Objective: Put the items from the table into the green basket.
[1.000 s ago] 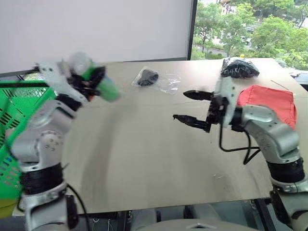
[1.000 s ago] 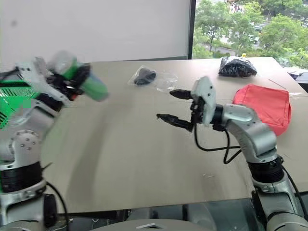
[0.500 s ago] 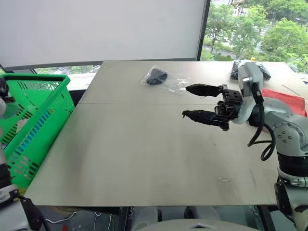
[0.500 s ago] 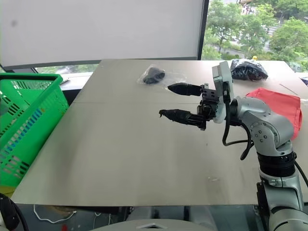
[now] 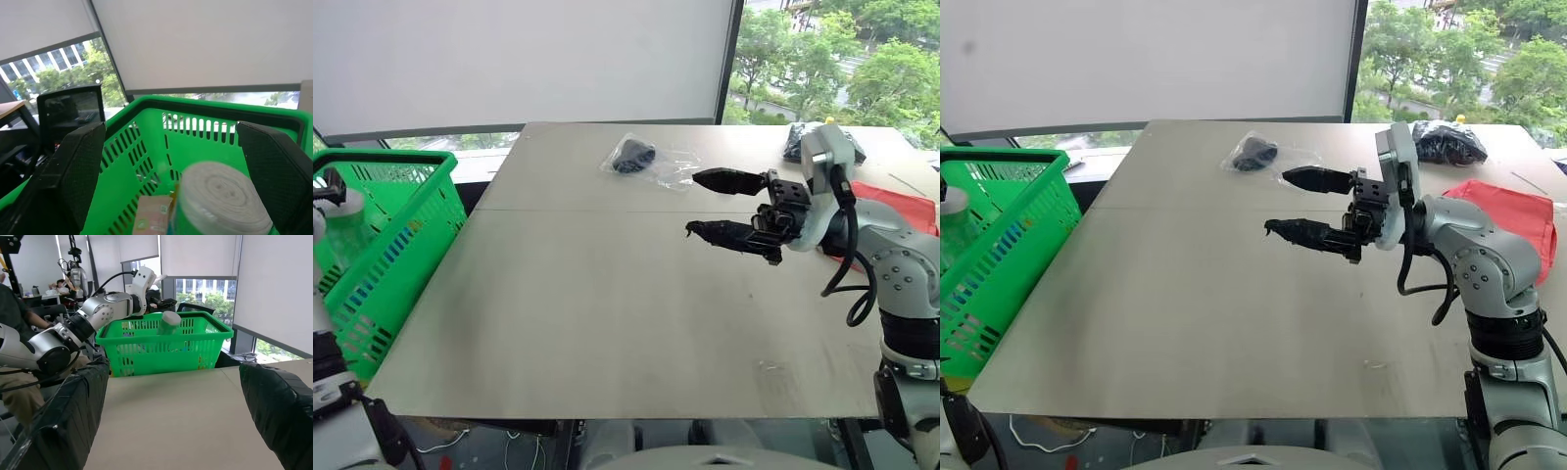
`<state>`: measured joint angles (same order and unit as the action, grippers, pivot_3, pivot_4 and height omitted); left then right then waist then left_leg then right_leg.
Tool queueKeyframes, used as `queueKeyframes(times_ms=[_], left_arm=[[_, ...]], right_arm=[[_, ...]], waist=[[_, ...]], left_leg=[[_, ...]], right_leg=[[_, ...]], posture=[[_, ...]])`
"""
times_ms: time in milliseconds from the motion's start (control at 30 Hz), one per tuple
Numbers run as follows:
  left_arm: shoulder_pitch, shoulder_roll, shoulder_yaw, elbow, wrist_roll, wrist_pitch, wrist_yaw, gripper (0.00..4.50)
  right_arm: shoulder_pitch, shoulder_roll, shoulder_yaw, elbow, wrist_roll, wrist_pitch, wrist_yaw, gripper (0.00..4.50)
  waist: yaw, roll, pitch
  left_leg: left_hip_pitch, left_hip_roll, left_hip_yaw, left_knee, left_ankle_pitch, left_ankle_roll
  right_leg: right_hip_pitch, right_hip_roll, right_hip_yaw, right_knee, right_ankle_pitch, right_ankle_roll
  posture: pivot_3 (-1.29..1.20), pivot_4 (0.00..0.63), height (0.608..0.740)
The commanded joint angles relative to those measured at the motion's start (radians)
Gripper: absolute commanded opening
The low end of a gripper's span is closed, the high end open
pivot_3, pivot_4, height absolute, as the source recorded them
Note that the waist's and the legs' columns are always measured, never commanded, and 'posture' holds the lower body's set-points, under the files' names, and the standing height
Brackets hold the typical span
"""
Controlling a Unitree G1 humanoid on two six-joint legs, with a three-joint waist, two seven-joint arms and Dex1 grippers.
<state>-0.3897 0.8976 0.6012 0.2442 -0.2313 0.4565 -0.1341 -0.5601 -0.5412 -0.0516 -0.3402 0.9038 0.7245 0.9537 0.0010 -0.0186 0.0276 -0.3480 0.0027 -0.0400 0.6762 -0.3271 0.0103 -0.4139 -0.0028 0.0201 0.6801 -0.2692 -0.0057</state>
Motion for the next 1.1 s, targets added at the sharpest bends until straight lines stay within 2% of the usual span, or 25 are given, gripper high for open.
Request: queueKeyframes(times_ms=[33, 167, 267, 367, 500, 700, 800, 933, 1100], left_arm=[[0.001, -0.034, -0.041, -0.089, -0.046, -0.049, -0.099, 4.48], [0.059, -0.163, -0.078, -0.296, -0.213, -0.034, -0.266, 4.48], [0.162, -0.256, -0.129, -0.472, -0.318, -0.015, -0.353, 4.48], [0.267, -0.299, -0.200, -0.597, -0.366, 0.037, -0.388, 4.48], [0.429, -0.305, -0.364, -0.721, -0.328, 0.071, -0.434, 4.48], [0.483, -0.349, -0.500, -0.738, -0.228, 0.026, -0.406, 4.48], [0.505, -0.388, -0.554, -0.708, -0.165, 0.000, -0.371, 4.48], [0.527, -0.422, -0.604, -0.688, -0.101, -0.032, -0.353, 4.48], [0.522, -0.450, -0.619, -0.655, -0.056, 0.004, -0.308, 4.48]], right_arm=[[0.015, -0.011, -0.023, -0.031, -0.017, -0.037, -0.001, 4.50], [0.048, -0.017, -0.024, -0.026, -0.044, -0.064, -0.003, 4.50], [0.059, -0.015, -0.030, -0.024, -0.047, -0.070, -0.009, 4.50], [0.070, -0.019, -0.032, -0.022, -0.054, -0.080, -0.008, 4.50], [0.081, -0.024, -0.038, -0.022, -0.060, -0.080, -0.012, 4.50], [0.139, -0.047, -0.013, 0.006, -0.142, -0.128, 0.002, 4.50], [0.233, -0.077, 0.038, 0.097, -0.308, -0.265, 0.026, 4.50], [0.308, -0.080, 0.076, 0.209, -0.453, -0.421, 0.031, 4.50], [0.368, -0.083, 0.100, 0.333, -0.594, -0.416, -0.074, 4.50]], waist=[[0.000, 0.000, 0.000], [0.007, 0.000, 0.000], [-0.006, 0.000, -0.001], [-0.021, 0.000, -0.001], [-0.021, 0.002, -0.001], [-0.005, 0.002, -0.002], [-0.006, 0.003, -0.003], [-0.008, 0.005, -0.003], [-0.012, 0.007, -0.005]], left_leg=[[0.000, 0.000, 0.000, 0.000, 0.000, 0.000], [-0.001, 0.000, 0.001, 0.000, 0.001, -0.002], [0.000, 0.000, 0.001, 0.000, 0.002, -0.003], [0.001, 0.000, 0.003, -0.001, 0.000, 0.000], [0.003, 0.001, 0.004, -0.002, 0.000, 0.001], [0.004, 0.000, 0.003, 0.000, 0.000, 0.001], [0.004, 0.000, 0.004, 0.000, -0.001, 0.002], [0.003, 0.000, 0.005, 0.000, -0.001, 0.002], [0.005, 0.000, 0.006, 0.000, -0.001, 0.002]], right_leg=[[0.000, 0.000, 0.000, 0.000, 0.000, 0.000], [0.000, -0.001, 0.000, 0.000, 0.000, 0.000], [0.000, -0.001, 0.001, 0.000, 0.000, 0.000], [0.000, -0.001, 0.002, -0.001, 0.000, 0.000], [0.000, 0.001, 0.003, 0.001, 0.000, 0.000], [0.003, 0.001, 0.002, 0.002, 0.000, 0.000], [0.004, 0.001, 0.002, 0.001, 0.000, 0.000], [0.003, 0.002, 0.003, 0.001, 0.000, 0.000], [0.004, 0.003, 0.004, 0.003, 0.000, 0.000]], posture=[[-0.02, 0.000, 0.740], [-0.02, 0.000, 0.740], [-0.02, 0.000, 0.740], [-0.02, 0.000, 0.740], [-0.02, 0.000, 0.740], [-0.02, 0.000, 0.740], [-0.03, 0.000, 0.740], [-0.03, 0.000, 0.740], [-0.03, 0.000, 0.740]])
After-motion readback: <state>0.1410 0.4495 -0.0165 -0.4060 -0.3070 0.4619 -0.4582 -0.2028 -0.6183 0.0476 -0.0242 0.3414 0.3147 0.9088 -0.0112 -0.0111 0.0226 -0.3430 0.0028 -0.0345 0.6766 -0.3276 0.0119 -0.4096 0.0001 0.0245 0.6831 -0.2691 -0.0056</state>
